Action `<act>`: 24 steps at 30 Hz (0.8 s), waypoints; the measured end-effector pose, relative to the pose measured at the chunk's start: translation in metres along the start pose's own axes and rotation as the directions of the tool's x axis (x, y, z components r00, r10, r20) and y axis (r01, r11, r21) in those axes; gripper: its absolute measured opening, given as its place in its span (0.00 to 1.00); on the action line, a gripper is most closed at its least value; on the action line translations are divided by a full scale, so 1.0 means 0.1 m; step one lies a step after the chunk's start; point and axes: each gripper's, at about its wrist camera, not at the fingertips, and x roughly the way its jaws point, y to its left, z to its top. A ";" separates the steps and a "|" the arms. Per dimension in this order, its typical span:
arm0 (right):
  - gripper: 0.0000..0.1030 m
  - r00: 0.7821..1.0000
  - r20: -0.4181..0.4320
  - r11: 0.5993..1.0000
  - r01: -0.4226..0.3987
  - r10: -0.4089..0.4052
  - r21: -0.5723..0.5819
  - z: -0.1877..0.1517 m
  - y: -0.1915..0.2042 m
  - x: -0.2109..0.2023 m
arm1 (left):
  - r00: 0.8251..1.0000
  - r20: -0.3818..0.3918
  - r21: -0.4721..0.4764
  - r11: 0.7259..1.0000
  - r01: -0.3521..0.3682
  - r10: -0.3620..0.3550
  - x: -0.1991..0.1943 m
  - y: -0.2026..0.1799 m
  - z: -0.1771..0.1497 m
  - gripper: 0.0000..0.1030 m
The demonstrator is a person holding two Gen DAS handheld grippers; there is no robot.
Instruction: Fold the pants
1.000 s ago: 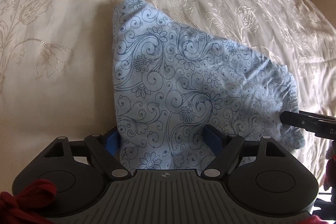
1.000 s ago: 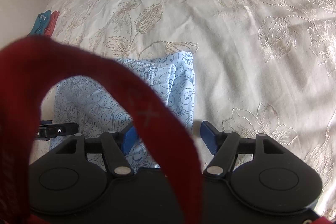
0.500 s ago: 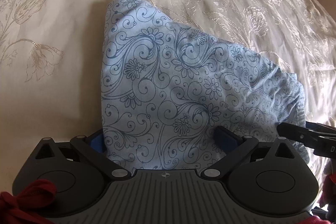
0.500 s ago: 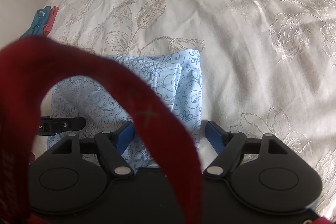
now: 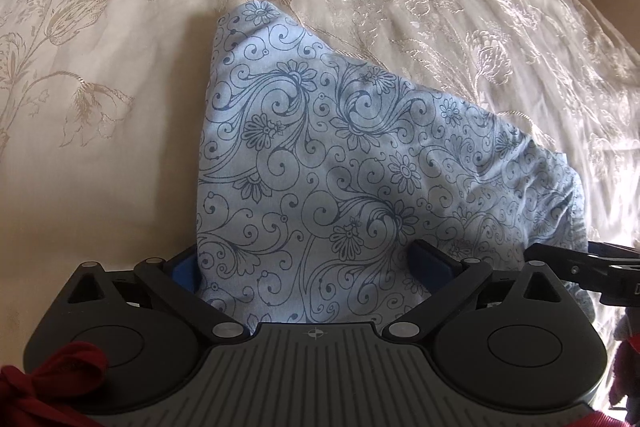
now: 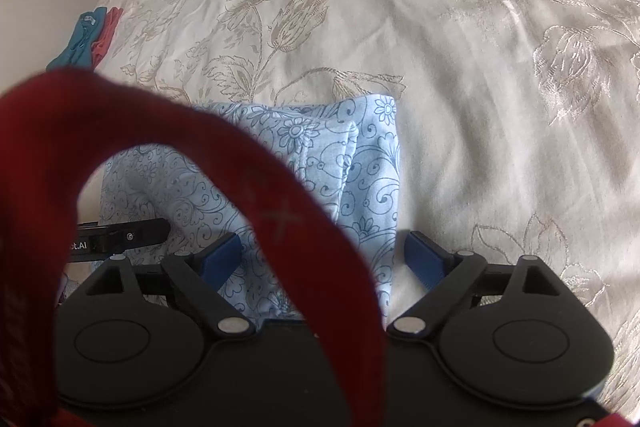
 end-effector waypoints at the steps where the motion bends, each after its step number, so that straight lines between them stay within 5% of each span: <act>1: 0.91 1.000 0.000 1.000 -0.002 0.002 -0.001 0.00 0.01 0.00 | 1.000 0.005 -0.004 1.000 0.004 -0.004 -0.03 0.02 0.01 0.91; 5: 0.96 1.000 -0.002 1.000 -0.019 0.019 -0.006 0.01 0.00 0.02 | 0.997 0.069 -0.024 0.999 0.028 -0.026 -0.22 0.16 -0.01 0.66; 11: 1.00 0.999 0.006 0.999 -0.034 0.034 -0.018 0.02 0.00 0.03 | 0.994 0.105 -0.006 1.000 0.007 -0.007 -0.28 0.33 0.02 0.65; 19: 0.96 0.995 0.048 0.993 -0.090 0.087 0.070 0.06 -0.10 0.01 | 0.987 0.071 0.004 0.990 0.143 -0.143 -0.05 0.27 0.19 0.65; 20: 0.79 0.993 0.063 0.992 -0.100 0.096 0.073 0.08 -0.11 -0.01 | 0.986 0.069 -0.005 0.988 0.155 -0.154 -0.03 0.26 0.21 0.63; 21: 0.43 0.992 0.070 0.991 -0.106 0.101 0.080 0.09 -0.12 -0.02 | 0.984 0.074 -0.020 0.986 0.163 -0.161 -0.03 0.27 0.23 0.49; 22: 0.30 0.992 0.056 0.988 -0.114 0.109 0.102 0.12 -0.15 -0.01 | 0.982 0.081 -0.036 0.984 0.174 -0.171 -0.04 0.29 0.23 0.30; 24: 0.28 0.990 0.042 0.982 -0.141 0.137 0.121 0.17 -0.16 -0.01 | 0.978 0.091 -0.083 0.978 0.193 -0.185 -0.10 0.34 0.23 0.23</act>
